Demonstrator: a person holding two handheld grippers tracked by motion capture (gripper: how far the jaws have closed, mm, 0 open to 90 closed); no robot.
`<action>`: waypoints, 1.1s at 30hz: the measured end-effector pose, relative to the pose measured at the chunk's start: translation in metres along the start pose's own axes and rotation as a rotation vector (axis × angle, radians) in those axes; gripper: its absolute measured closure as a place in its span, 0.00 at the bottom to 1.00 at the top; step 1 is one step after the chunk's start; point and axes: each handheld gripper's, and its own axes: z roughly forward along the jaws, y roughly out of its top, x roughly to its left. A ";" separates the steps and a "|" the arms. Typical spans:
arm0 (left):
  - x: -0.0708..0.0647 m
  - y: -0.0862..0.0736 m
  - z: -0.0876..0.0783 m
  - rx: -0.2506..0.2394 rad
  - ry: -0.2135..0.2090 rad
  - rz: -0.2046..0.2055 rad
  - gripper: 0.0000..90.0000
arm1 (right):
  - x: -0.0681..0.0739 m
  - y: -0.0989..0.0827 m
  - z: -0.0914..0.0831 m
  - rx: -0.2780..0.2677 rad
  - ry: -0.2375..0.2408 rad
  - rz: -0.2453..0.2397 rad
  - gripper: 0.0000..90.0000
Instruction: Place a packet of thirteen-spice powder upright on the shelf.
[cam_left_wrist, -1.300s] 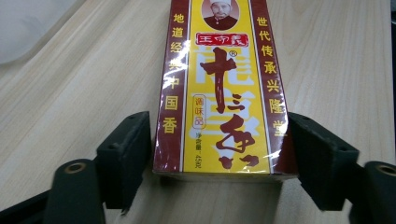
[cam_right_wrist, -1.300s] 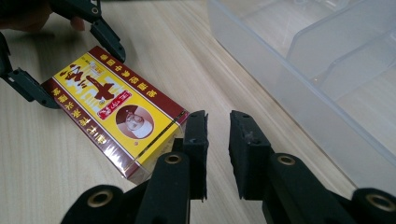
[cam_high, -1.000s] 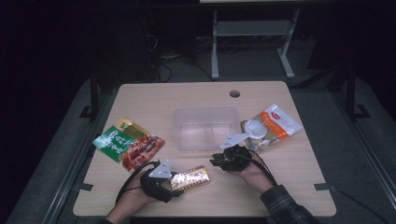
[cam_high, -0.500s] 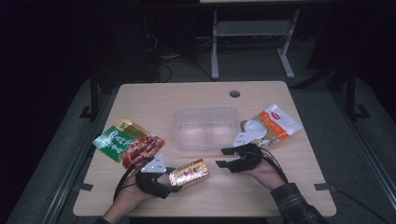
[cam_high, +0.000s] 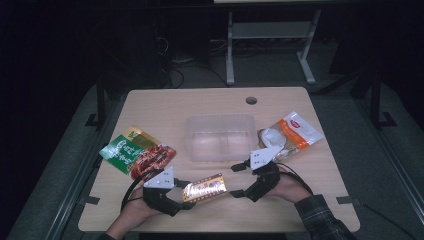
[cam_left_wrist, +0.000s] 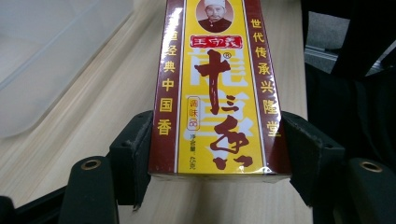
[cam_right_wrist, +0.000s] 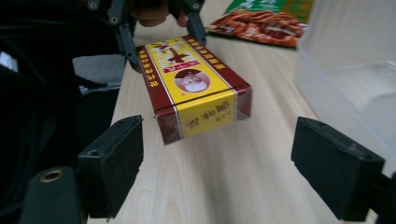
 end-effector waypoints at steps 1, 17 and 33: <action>-0.001 0.000 0.001 -0.009 -0.005 0.002 0.36 | 0.000 0.000 0.000 0.000 0.000 0.000 0.18; -0.002 0.001 0.006 -0.023 -0.049 0.006 0.36 | 0.006 0.003 0.019 0.028 0.074 -0.021 0.31; 0.006 0.011 0.029 0.010 -0.084 0.027 0.35 | 0.010 0.015 0.002 -0.108 0.029 0.000 0.31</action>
